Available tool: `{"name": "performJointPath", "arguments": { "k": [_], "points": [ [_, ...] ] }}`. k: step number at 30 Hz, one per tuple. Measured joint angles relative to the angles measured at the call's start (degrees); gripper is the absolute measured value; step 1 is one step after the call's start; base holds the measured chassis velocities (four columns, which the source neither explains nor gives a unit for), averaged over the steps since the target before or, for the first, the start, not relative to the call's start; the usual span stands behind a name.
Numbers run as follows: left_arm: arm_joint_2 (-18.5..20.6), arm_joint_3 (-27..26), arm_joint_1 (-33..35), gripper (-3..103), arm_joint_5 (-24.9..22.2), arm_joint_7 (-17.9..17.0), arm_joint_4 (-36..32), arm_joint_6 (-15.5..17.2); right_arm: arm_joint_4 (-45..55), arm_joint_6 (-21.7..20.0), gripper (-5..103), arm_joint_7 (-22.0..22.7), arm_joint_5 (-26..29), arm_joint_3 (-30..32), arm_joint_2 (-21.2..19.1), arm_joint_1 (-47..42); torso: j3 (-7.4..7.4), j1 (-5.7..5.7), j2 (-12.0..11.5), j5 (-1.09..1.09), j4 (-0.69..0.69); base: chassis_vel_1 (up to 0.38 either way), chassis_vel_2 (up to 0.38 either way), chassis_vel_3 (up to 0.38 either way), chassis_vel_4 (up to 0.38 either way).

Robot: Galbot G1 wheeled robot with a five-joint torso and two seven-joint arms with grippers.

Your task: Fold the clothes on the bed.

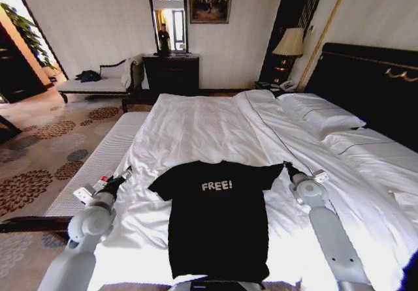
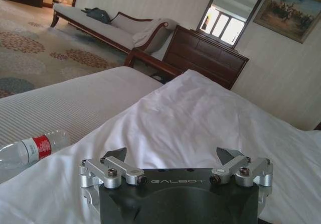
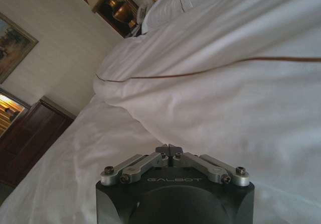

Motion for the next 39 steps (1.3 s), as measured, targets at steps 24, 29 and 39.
{"name": "performJointPath", "arguments": {
  "k": [24,29,39],
  "points": [
    [-1.4,-4.9,4.6,100,0.0,-0.2,-1.8,-0.1,14.8,-0.2,59,3.1,-2.1,10.0,4.4,-15.9,0.00,0.00,0.0,0.01,-0.02,0.000,0.000,0.000,0.000],
    [-2.8,-6.0,6.0,100,-0.4,-0.4,-4.3,0.2,19.5,-0.5,80,4.0,0.1,8.9,11.4,-21.1,-0.01,0.00,0.0,-0.01,0.01,0.000,0.000,0.000,0.000],
    [-3.7,-9.6,7.6,100,-3.1,-1.0,-7.4,0.7,16.1,0.8,99,0.9,0.3,5.0,15.5,-19.2,0.00,0.00,0.0,-0.02,0.02,0.000,0.000,0.000,0.000]
  ]
}}
